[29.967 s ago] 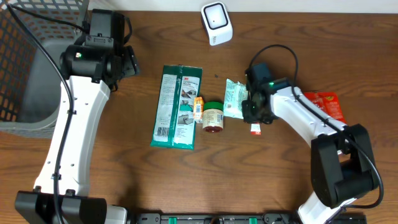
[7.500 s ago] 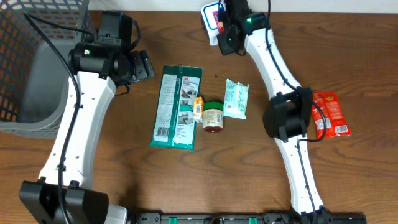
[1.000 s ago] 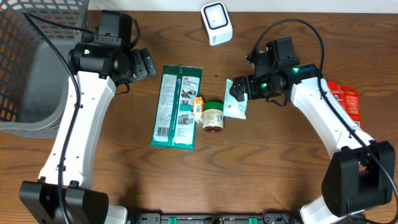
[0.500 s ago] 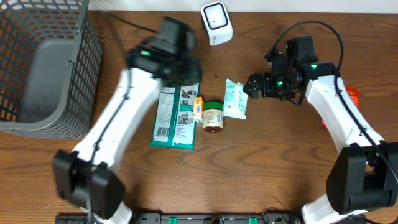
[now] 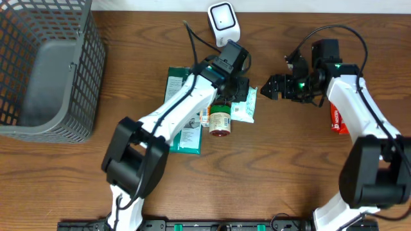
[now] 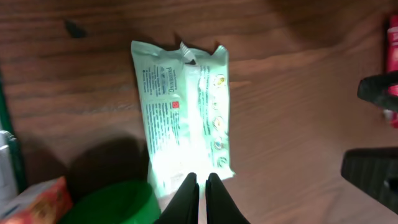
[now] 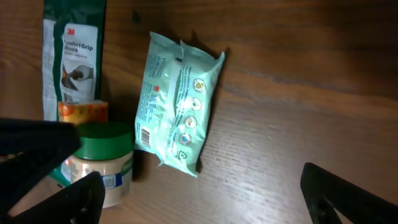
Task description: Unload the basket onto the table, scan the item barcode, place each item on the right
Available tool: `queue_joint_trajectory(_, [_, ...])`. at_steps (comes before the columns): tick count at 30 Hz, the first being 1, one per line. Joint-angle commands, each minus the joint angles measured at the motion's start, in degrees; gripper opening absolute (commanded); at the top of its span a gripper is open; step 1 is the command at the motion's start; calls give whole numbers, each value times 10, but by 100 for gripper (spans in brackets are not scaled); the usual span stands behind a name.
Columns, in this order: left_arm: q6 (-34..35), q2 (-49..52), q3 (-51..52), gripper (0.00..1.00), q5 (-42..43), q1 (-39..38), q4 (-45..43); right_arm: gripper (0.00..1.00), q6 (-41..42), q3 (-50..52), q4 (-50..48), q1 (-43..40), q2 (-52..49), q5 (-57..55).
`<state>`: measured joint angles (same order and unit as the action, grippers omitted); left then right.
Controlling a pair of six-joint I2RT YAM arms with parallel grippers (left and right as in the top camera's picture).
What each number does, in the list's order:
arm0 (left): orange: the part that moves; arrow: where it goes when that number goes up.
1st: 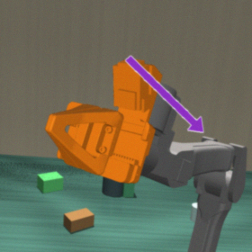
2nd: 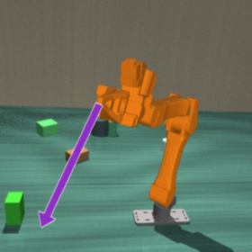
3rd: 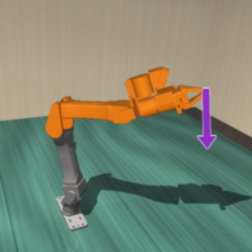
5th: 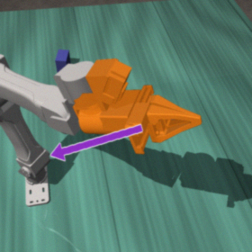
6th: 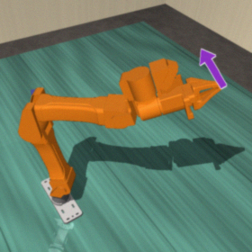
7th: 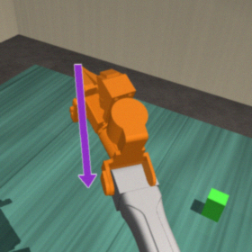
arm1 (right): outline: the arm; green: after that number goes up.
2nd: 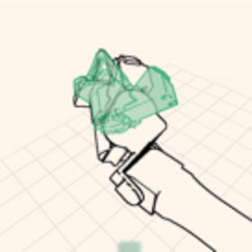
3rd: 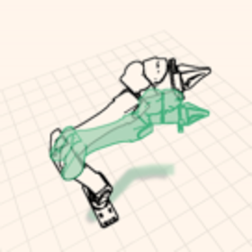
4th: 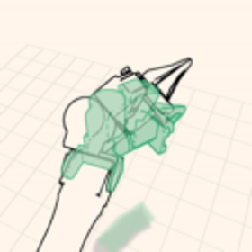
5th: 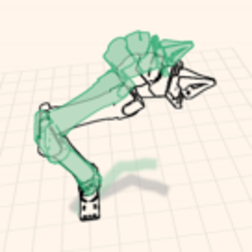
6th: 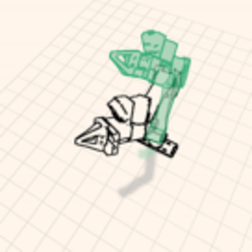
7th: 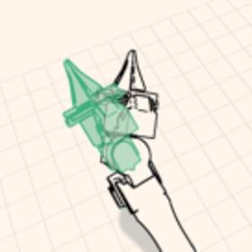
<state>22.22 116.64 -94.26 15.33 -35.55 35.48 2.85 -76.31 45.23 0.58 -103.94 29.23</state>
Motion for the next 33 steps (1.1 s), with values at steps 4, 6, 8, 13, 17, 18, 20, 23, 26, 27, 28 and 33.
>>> queue_joint_trajectory(4, [-4, 47, 6, 8, -28, 0, -28, 93, -72, 6, -22, -22, -62, 136])
queue_joint_trajectory(6, [-4, 55, 6, 8, -41, 0, -33, 93, -72, 6, -27, -24, -73, 136])
queue_joint_trajectory(8, [-3, 62, 6, 8, -55, 0, -38, 92, -72, 6, -35, -24, -83, 136])
queue_joint_trajectory(13, [-3, 80, 6, 8, -85, 0, -48, 92, -72, 6, -54, -24, -107, 143])
queue_joint_trajectory(17, [-4, 92, 6, 8, -85, 0, -61, 93, -72, 6, -70, -24, -122, 162])
queue_joint_trajectory(18, [-4, 97, 6, 8, -86, 0, -67, 93, -72, 6, -73, -24, -127, 164])
queue_joint_trajectory(20, [-4, 103, 6, 8, -90, 0, -72, 93, -72, 6, -76, -24, -131, 163])
queue_joint_trajectory(23, [-3, 111, 6, 8, -103, 0, -76, 93, -72, 6, -78, -24, -137, 163])
queue_joint_trajectory(26, [-3, 118, 6, 8, -102, -1, -78, 91, -72, 6, -81, -24, -141, 163])
queue_joint_trajectory(27, [-3, 120, 6, 8, -102, -1, -77, 91, -72, 6, -82, -24, -143, 163])
queue_joint_trajectory(28, [-3, 121, 6, 8, -102, -1, -77, 91, -72, 6, -82, -24, -143, 163])
queue_joint_trajectory(33, [-3, 122, 7, 8, -89, -2, -75, 86, -69, 7, -82, -21, -144, 168])
